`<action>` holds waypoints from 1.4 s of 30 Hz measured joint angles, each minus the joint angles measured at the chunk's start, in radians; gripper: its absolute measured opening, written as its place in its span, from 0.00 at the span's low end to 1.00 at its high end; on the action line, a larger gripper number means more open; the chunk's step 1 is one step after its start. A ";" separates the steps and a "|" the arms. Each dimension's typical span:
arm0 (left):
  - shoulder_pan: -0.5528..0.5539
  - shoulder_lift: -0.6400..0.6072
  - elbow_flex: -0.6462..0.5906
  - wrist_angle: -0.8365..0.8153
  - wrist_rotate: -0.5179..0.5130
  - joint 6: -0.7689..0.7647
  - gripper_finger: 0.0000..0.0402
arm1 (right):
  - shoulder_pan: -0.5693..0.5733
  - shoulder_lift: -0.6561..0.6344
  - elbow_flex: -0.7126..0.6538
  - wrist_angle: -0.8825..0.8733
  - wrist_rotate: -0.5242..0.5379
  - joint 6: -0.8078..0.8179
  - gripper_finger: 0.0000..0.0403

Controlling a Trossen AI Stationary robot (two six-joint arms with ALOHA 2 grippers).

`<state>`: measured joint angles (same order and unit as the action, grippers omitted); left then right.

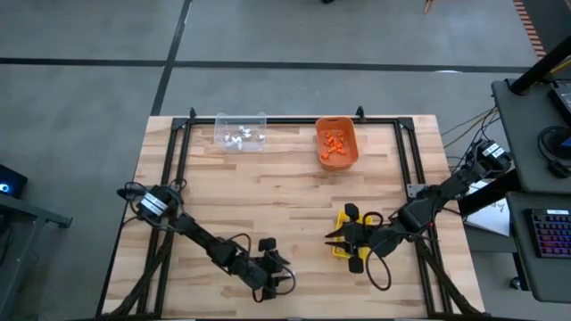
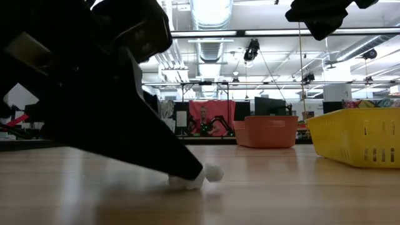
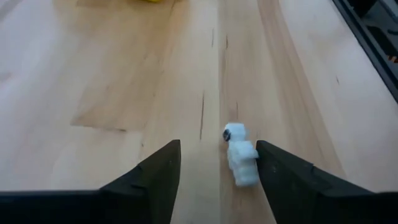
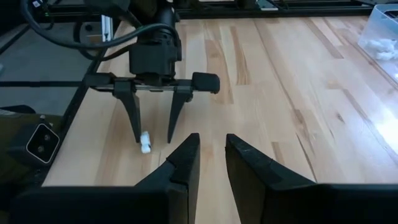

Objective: Sort Halloween decoration
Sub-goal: Put the white skeleton toy into the transparent bin

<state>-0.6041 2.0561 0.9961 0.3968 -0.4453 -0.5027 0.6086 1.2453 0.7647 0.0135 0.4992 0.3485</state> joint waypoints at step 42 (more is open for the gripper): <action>0.108 -0.223 -0.002 -0.370 -0.079 0.189 0.00 | 0.000 0.000 0.000 0.001 0.078 -0.018 0.18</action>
<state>-0.4957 1.8328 0.9939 0.0272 -0.5246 -0.3137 0.6083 1.2453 0.7647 0.0147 0.5774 0.3305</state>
